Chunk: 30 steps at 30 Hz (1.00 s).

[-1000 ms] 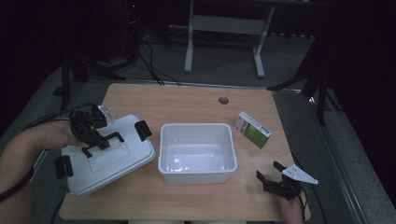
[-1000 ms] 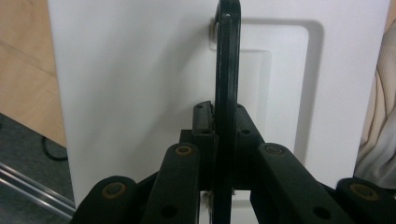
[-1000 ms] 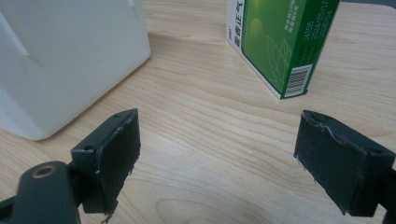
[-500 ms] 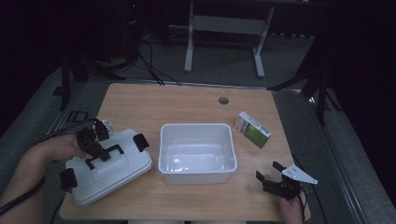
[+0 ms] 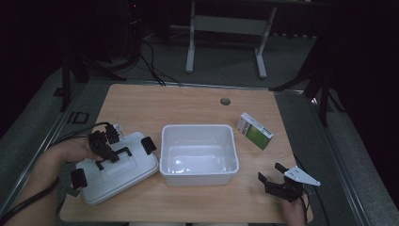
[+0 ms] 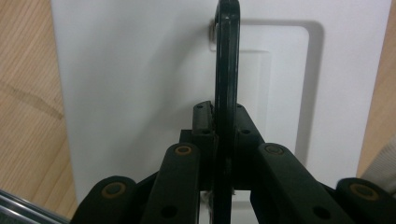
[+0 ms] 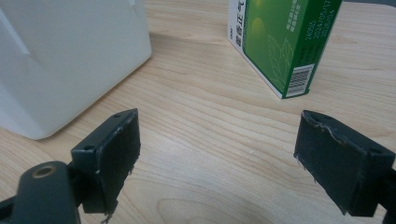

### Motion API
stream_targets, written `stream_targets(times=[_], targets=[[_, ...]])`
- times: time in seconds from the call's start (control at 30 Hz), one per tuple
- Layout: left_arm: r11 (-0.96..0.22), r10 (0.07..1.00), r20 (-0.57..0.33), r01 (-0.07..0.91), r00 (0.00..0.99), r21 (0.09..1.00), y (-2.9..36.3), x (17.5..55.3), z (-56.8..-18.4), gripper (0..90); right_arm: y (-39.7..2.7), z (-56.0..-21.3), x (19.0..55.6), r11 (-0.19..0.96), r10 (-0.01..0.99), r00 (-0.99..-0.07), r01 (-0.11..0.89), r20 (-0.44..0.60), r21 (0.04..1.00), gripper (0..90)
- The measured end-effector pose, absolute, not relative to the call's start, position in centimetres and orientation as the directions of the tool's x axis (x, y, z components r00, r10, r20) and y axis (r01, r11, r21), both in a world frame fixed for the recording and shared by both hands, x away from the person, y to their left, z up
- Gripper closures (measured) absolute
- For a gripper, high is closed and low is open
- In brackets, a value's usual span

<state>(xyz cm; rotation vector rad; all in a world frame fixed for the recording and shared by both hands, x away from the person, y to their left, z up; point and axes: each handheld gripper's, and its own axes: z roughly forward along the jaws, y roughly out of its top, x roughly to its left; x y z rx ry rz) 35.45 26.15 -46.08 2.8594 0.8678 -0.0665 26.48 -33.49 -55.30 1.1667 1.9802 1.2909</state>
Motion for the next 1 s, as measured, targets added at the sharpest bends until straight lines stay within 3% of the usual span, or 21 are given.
stream_targets(times=[0.3, 0.93, 1.0], targets=[[-0.826, 0.549, -0.072, 0.554, 0.832, 0.103, 25.7, 35.9, -47.3, 84.2, -33.5, -55.3, 26.5, 0.184, 0.859, -0.51, 0.384, 0.042, 0.905, 13.8], [-0.807, 0.573, -0.074, 0.578, 0.816, 0.125, 25.6, 36.5, -48.7, 83.6, -33.6, -55.2, 26.5, 0.179, 0.86, -0.508, 0.385, 0.046, 0.905, 13.8], [-0.79, 0.59, -0.071, 0.593, 0.804, 0.157, 25.7, 36.6, -48.5, 72.7, -33.6, -55.2, 26.5, 0.179, 0.859, -0.509, 0.385, 0.047, 0.905, 13.8]])
